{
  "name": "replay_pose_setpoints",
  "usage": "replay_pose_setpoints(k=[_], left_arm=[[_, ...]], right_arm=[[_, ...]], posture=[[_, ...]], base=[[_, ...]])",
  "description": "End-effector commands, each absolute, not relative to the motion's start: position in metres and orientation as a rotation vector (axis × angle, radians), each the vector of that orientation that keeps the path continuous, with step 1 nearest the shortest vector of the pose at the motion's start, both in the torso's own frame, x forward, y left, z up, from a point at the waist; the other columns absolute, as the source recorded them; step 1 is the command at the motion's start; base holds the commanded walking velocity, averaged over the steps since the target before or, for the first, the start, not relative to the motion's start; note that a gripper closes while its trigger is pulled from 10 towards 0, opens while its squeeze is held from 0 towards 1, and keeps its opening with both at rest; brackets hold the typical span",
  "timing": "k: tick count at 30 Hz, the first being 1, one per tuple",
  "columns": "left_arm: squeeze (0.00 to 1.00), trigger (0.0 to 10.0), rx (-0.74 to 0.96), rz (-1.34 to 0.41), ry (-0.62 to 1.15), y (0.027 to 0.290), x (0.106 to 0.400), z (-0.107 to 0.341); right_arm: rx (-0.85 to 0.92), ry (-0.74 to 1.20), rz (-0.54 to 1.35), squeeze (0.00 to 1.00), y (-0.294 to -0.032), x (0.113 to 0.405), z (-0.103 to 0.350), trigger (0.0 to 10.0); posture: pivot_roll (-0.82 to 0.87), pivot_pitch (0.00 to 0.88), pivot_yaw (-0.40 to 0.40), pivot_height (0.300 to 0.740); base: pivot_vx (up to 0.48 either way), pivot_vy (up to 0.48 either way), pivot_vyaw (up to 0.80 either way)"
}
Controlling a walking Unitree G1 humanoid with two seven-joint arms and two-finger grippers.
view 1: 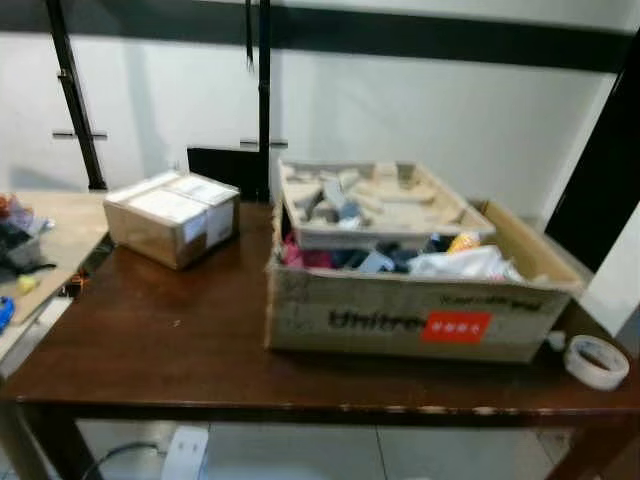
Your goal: Picking trash to rubbish bin
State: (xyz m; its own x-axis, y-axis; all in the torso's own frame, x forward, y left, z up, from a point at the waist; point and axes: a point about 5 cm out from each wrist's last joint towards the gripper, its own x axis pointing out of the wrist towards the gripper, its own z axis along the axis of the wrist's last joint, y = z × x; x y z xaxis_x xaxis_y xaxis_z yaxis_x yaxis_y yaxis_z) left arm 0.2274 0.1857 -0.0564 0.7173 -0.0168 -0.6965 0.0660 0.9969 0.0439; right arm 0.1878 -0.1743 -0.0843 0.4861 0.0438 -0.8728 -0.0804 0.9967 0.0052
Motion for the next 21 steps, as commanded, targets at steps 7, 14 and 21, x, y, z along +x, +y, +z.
replay_pose_setpoints(k=[7, 14, 21], left_arm=[[0.0, 10.0, 0.07, -0.037, 0.783, 0.1857, 0.2271, -0.0572], [0.0, 10.0, -0.024, -0.043, 0.762, 0.1793, 0.2281, -0.0565], [0.0, 10.0, 0.011, -0.043, 0.759, 0.1805, 0.2278, -0.0566]], right_arm=[[-0.053, 1.064, 0.073, 0.0, -0.1797, 0.1878, -0.0837, 10.0], [-0.062, 1.065, 0.081, 0.0, -0.1802, 0.1887, -0.0833, 10.0], [-0.068, 1.061, 0.092, 0.0, -0.1785, 0.1909, -0.0824, 10.0]], posture=[[0.03, 0.0, -0.026, 0.74], [0.04, 0.0, -0.031, 0.74], [0.04, 0.0, -0.032, 0.74]], base=[[0.0, -0.48, 0.0], [0.0, 0.22, 0.0], [0.0, 0.411, 0.0]])
